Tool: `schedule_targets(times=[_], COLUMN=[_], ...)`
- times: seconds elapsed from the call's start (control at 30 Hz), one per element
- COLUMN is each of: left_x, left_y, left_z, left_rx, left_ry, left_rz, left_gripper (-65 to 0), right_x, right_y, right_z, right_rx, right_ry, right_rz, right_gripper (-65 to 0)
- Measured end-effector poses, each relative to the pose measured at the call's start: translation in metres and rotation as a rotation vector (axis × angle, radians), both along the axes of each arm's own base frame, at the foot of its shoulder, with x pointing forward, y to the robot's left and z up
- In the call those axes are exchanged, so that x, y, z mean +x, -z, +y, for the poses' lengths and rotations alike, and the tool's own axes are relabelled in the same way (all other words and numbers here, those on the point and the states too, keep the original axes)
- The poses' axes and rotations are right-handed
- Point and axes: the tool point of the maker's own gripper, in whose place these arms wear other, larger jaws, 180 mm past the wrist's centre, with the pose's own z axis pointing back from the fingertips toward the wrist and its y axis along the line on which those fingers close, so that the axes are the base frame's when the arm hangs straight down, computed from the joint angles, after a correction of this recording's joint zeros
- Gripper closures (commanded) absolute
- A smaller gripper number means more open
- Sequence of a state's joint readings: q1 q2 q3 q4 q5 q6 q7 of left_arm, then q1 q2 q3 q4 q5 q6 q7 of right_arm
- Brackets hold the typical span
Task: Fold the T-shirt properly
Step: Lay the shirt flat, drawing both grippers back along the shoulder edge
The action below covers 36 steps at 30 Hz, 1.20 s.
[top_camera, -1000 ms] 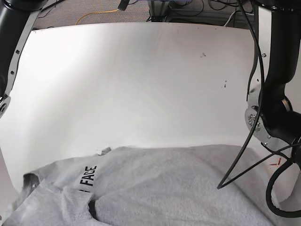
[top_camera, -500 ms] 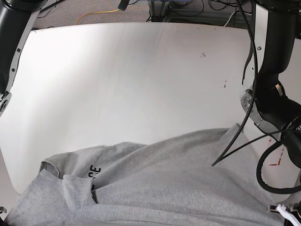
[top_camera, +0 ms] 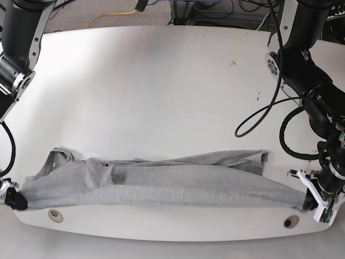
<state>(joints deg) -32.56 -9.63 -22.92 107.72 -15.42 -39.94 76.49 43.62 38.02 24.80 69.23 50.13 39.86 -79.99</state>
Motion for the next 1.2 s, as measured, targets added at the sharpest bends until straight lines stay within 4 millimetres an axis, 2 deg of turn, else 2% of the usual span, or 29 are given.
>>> schedule_targets(times=[0.2, 0.27, 0.47, 0.67, 0.77, 0.9, 1.2], left_x=[-0.028, -0.039, -0.080, -0.127, -0.148, -0.166, -0.199], left_y=[0.058, 0.074, 0.134, 0.178, 0.193, 0.207, 0.231], left_z=[-0.006, -0.006, -0.021, -0.007, -0.002, 0.004, 0.000], left_rx=[0.010, 0.015, -0.046, -0.089, -0.120, -0.120, -0.136], left_ry=[0.009, 0.009, 0.056, 0.012, -0.005, -0.028, -0.017], left_rz=[0.130, 0.169, 0.314, 0.442, 0.485, 0.534, 0.596], left_gripper=[0.0, 0.0, 0.0, 0.0, 0.0, 0.0, 0.0], right_x=[-0.029, -0.038, -0.083, -0.126, -0.148, -0.170, -0.198], right_y=[0.059, 0.070, 0.124, 0.163, 0.186, 0.209, 0.256], right_z=[-0.010, -0.009, -0.018, -0.026, -0.023, -0.018, 0.013], right_rx=[0.075, 0.115, 0.183, 0.253, 0.288, 0.325, 0.392], right_ry=[0.047, 0.044, 0.088, 0.148, 0.173, 0.203, 0.251], right_rz=[0.098, 0.107, 0.217, 0.288, 0.338, 0.384, 0.429], right_gripper=[0.0, 0.0, 0.0, 0.0, 0.0, 0.0, 0.0])
